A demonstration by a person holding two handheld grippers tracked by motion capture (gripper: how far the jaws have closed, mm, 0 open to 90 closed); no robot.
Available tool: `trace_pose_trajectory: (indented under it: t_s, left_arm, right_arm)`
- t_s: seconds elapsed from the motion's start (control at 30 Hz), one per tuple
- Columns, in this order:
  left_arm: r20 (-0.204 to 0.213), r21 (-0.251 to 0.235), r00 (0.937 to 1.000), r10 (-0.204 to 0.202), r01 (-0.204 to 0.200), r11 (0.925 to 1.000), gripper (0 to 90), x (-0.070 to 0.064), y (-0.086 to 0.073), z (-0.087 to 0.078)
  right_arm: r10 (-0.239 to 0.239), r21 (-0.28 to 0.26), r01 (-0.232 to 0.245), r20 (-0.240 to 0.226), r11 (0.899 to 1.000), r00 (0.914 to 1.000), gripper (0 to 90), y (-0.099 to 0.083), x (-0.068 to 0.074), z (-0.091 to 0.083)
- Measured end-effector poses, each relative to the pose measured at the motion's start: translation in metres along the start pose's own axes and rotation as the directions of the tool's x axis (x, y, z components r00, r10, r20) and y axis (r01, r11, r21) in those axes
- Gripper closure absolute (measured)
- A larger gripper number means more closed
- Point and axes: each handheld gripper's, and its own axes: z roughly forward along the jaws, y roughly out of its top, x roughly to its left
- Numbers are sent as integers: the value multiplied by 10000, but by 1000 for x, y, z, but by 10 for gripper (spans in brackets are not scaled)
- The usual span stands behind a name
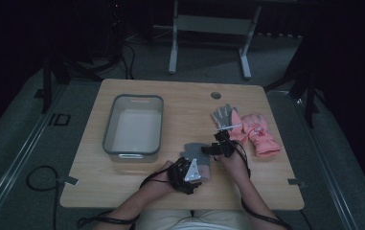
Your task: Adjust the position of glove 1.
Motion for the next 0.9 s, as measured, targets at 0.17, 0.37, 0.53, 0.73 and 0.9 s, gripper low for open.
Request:
trace_pose_trajectory:
  t_s: [0.17,0.37,0.53,0.73,0.9]
  left_arm:
    - [-120,284,9987,499,-495,9984,411,1,0,0]
    - [913,140,9945,-515,504,9986,635,21,-2,-6]
    - [1233,283,9873,-1000,973,9949,679,28,-1,-7]
    - [1341,545,9849,-1092,1027,9932,693,34,5,-15]
    - [1283,555,9886,-792,726,9958,693,40,15,-27]
  right_arm:
    - [-142,298,148,-193,9994,9997,482,3,4,1]
    - [-30,892,110,-899,9959,9960,596,10,3,4]
    - [158,820,-37,-1468,9966,9890,737,12,6,7]
    - [-214,214,248,-1465,9995,9890,753,11,12,-1]
    - [-411,-159,391,-1503,9991,9878,755,18,19,-14]
